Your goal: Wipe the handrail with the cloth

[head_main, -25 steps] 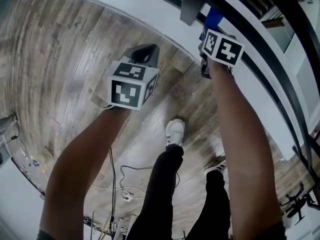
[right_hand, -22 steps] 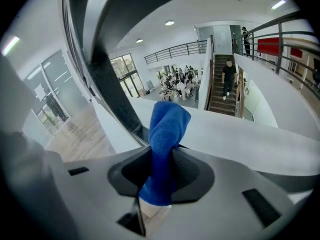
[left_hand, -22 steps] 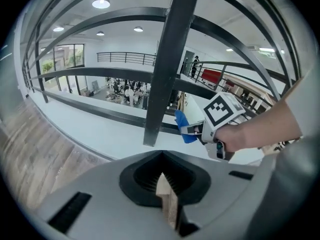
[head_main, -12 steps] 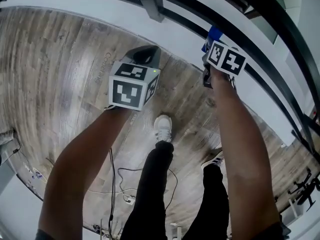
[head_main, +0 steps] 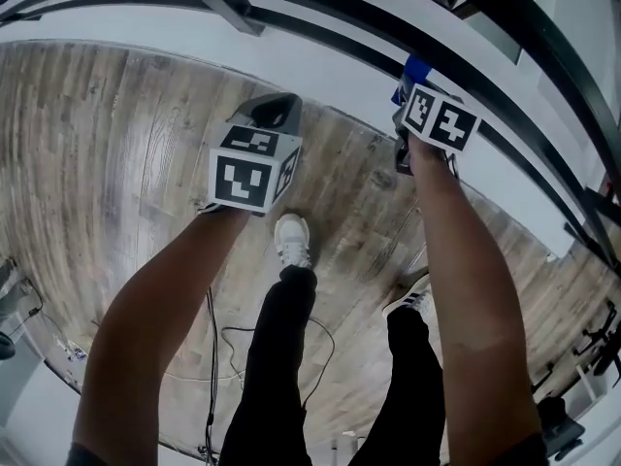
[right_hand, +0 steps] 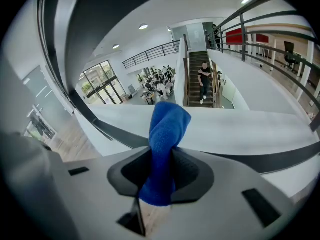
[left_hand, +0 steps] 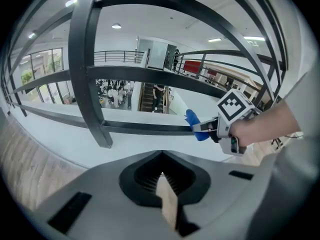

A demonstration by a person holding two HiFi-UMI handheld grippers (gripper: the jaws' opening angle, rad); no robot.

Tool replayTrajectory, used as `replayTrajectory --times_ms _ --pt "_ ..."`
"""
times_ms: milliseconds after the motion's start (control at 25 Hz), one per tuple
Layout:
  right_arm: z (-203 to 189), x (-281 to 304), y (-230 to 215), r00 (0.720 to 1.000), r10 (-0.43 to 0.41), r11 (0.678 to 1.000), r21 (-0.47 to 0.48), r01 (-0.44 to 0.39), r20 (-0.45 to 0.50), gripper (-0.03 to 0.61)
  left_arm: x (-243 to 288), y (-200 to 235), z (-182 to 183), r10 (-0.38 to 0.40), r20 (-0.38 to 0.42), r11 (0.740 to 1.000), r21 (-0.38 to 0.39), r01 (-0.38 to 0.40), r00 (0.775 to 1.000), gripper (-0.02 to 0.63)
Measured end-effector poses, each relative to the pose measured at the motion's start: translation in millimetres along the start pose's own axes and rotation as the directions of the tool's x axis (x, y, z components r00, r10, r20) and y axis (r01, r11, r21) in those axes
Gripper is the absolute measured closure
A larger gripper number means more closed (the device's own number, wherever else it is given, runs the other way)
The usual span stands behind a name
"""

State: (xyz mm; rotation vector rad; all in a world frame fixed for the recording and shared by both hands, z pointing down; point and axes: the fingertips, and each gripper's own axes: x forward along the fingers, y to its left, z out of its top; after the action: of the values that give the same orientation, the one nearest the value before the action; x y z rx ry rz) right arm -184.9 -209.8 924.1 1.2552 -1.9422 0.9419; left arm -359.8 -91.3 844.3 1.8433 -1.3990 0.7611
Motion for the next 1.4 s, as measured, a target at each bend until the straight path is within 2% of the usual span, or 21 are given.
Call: replayTrajectory --times_ms 360,560,760,1000,1240,1400 --pt "-17.8 -46.3 -108.5 0.999 -0.048 0.998 0.051 0.049 -0.004 0.468 31.3 -93.3 14.6 -0.028 -0.022 0.998 0.058 0.029 0.999 0.611" --pt "-31.7 -78.6 -189.2 0.996 -0.088 0.983 0.167 0.082 0.024 0.468 50.6 -153.1 24.0 -0.046 -0.03 0.993 0.108 0.049 0.998 0.611" --pt "-44.1 -107.3 -271.4 0.993 -0.112 0.982 0.156 0.106 0.033 0.468 81.4 -227.0 25.5 -0.076 -0.042 0.988 0.134 0.081 0.996 0.611" --pt "-55.8 -144.8 -339.0 0.993 -0.108 0.984 0.148 0.1 0.047 0.468 103.1 -315.1 24.0 -0.105 -0.055 0.979 0.172 0.113 0.993 0.611" --pt "-74.6 -203.0 -454.8 0.981 -0.19 0.961 0.213 0.177 0.042 0.468 119.8 -406.4 33.5 -0.123 -0.064 0.969 0.209 0.134 0.99 0.611" --pt "-85.9 -235.6 -524.0 0.971 -0.235 0.946 0.24 0.219 0.038 0.468 136.0 -453.6 45.8 -0.127 -0.057 0.969 0.204 0.136 0.99 0.611"
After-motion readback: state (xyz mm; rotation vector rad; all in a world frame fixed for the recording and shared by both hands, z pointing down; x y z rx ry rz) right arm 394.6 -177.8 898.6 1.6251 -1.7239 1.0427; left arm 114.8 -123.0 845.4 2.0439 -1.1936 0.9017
